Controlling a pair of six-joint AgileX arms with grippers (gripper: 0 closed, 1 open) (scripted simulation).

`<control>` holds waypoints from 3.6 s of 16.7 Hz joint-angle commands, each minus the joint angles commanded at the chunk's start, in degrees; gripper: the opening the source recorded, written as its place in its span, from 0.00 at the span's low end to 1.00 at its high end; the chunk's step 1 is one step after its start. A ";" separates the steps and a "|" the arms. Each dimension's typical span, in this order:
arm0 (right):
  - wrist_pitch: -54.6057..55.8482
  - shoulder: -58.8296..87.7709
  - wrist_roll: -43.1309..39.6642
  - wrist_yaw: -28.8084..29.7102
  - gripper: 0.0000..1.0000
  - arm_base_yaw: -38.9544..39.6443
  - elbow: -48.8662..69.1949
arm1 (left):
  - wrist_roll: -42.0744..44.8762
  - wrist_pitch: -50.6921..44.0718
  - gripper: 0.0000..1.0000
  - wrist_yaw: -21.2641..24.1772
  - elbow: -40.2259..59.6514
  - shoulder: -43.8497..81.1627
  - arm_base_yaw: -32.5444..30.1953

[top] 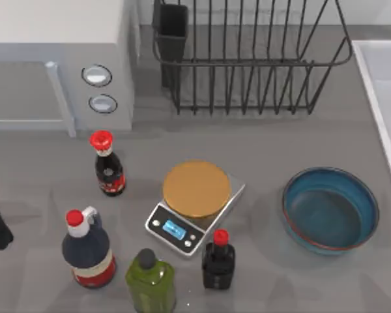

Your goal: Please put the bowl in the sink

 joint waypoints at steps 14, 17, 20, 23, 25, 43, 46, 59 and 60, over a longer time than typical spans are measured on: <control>-32.68 45.80 7.44 0.20 1.00 6.71 37.26 | 0.00 0.00 1.00 0.00 0.00 0.00 0.00; -44.49 64.10 9.96 0.25 1.00 9.05 49.59 | 0.00 0.00 1.00 0.00 0.00 0.00 0.00; -54.84 79.07 12.18 0.20 1.00 11.22 60.45 | 0.00 0.00 1.00 0.00 0.00 0.00 0.00; -62.77 89.92 13.91 0.11 1.00 13.02 69.60 | 0.00 0.00 1.00 0.00 0.00 0.00 0.00; -66.33 95.03 14.69 0.06 1.00 13.88 74.14 | 0.00 0.00 1.00 0.00 0.00 0.00 0.00; -47.17 105.26 15.48 0.05 1.00 14.66 62.61 | 0.00 0.00 1.00 0.00 0.00 0.00 0.00; -46.32 105.61 15.51 0.05 1.00 14.69 61.92 | 0.00 0.00 1.00 0.00 0.00 0.00 0.00; -46.32 105.61 15.51 0.05 0.17 14.69 61.92 | 0.00 0.00 1.00 0.00 0.00 0.00 0.00; -46.32 105.61 15.51 0.05 0.10 14.69 61.92 | 0.00 0.00 1.00 0.00 0.00 0.00 0.00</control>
